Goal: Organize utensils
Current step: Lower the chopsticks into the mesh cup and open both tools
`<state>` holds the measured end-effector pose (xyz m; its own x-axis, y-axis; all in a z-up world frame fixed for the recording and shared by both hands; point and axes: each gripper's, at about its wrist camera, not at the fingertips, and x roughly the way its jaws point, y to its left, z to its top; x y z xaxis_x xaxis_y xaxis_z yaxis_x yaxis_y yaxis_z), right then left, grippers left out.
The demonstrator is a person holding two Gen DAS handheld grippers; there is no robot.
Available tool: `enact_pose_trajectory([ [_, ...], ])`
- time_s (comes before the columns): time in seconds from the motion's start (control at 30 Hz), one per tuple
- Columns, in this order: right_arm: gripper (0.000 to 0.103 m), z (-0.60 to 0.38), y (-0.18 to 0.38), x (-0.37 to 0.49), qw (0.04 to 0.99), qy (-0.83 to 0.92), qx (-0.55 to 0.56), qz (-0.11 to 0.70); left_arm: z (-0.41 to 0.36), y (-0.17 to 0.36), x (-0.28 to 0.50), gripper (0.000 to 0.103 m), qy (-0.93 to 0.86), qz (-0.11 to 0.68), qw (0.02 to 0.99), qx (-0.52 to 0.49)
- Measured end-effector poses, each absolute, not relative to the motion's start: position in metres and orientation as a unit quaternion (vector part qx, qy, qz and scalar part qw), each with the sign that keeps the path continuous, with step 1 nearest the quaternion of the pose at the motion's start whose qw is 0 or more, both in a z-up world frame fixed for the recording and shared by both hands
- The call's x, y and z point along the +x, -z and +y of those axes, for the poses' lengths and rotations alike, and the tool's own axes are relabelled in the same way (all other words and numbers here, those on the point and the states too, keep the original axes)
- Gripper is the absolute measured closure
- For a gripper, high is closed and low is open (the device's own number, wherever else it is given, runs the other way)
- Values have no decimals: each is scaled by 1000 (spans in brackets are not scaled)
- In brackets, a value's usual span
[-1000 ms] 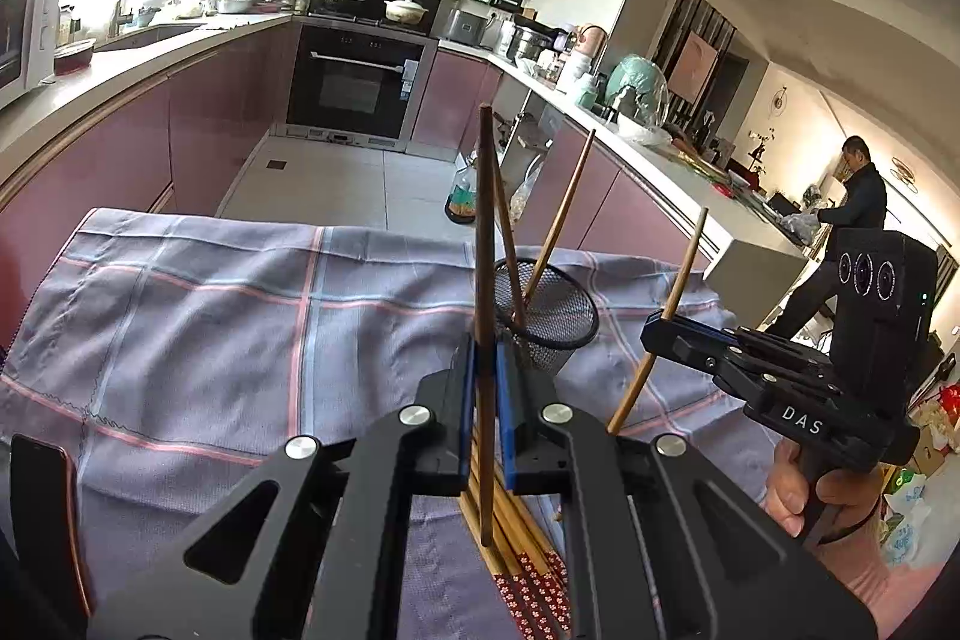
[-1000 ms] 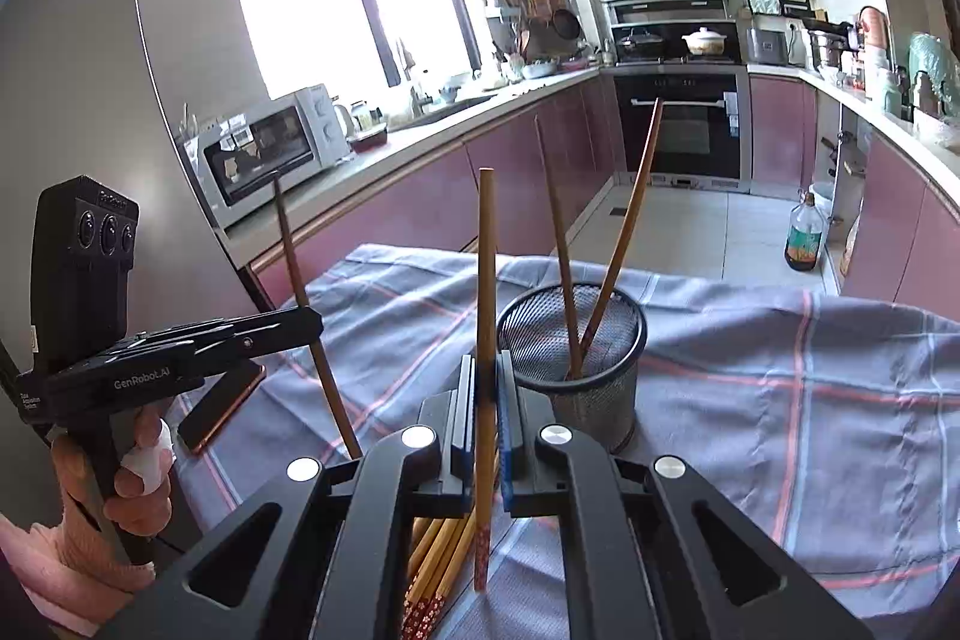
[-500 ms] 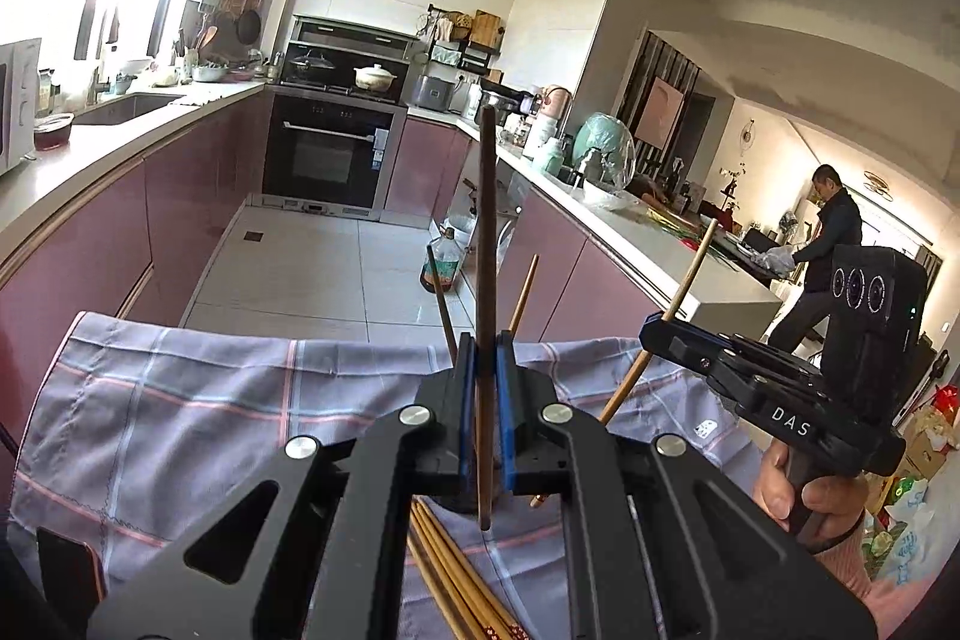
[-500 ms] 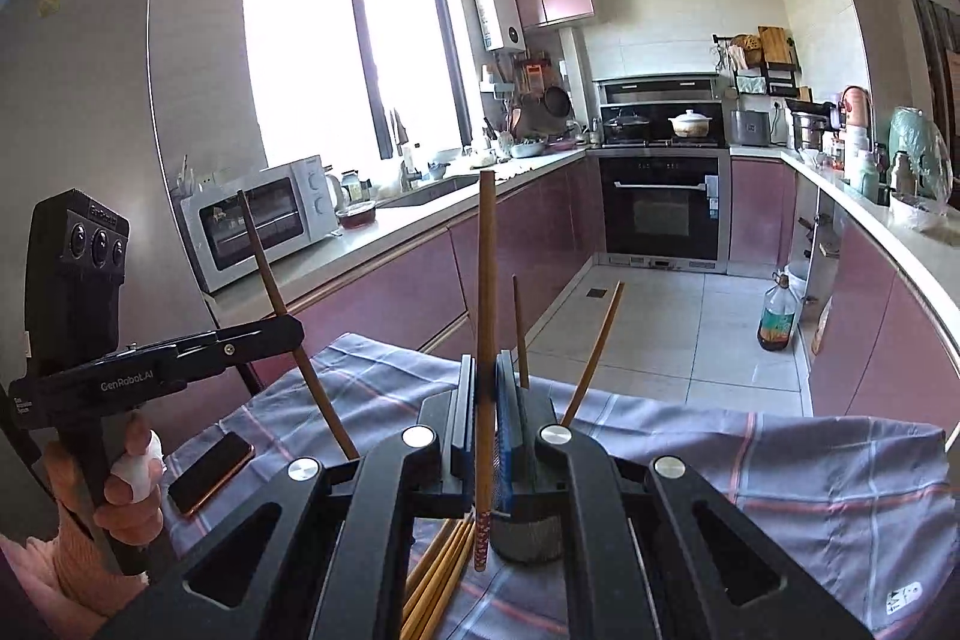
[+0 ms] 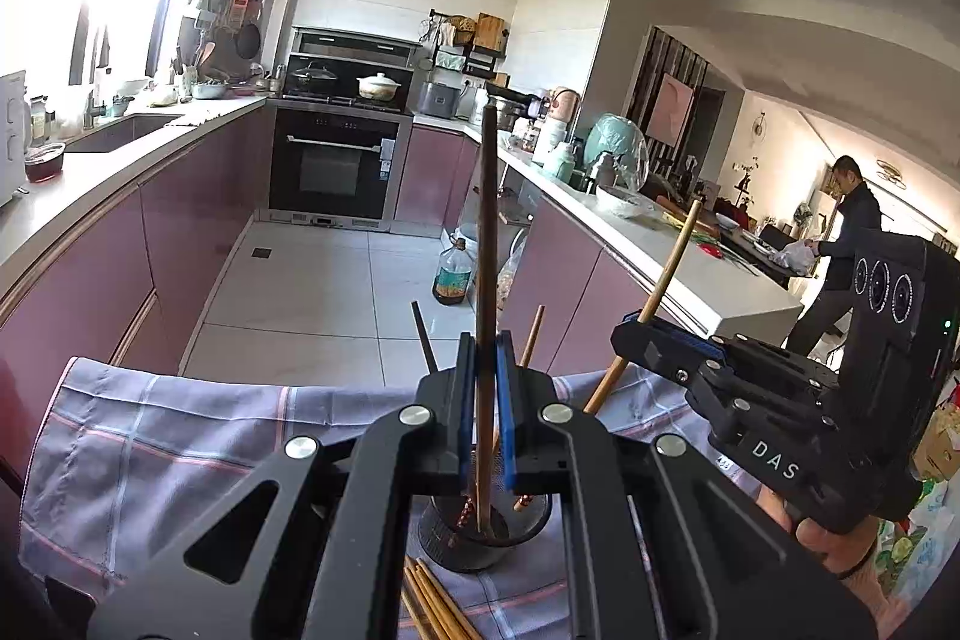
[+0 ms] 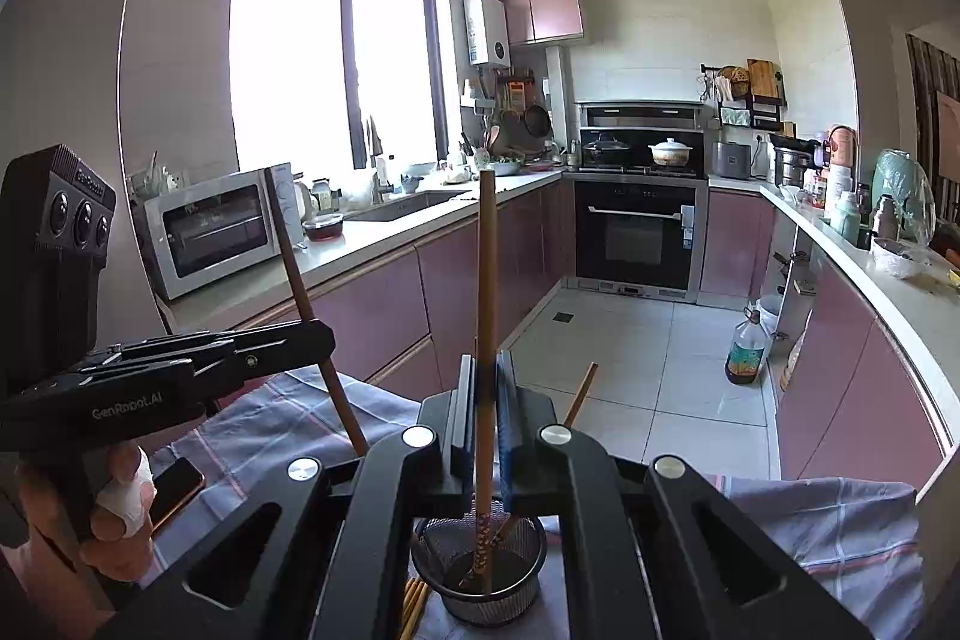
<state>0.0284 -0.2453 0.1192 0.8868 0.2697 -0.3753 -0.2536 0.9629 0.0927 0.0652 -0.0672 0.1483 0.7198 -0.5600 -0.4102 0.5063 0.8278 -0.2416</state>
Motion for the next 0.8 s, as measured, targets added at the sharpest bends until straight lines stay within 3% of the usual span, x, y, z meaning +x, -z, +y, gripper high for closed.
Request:
enact_pose_trajectory([
  [0.53,98,-239,-60,71,946,-122,16,301,-99,-57,116,96,270,325,906,-23],
  [0.8,98,-234,-50,80,939,-121,18,322,-103,-44,125,96,255,328,910,-10],
])
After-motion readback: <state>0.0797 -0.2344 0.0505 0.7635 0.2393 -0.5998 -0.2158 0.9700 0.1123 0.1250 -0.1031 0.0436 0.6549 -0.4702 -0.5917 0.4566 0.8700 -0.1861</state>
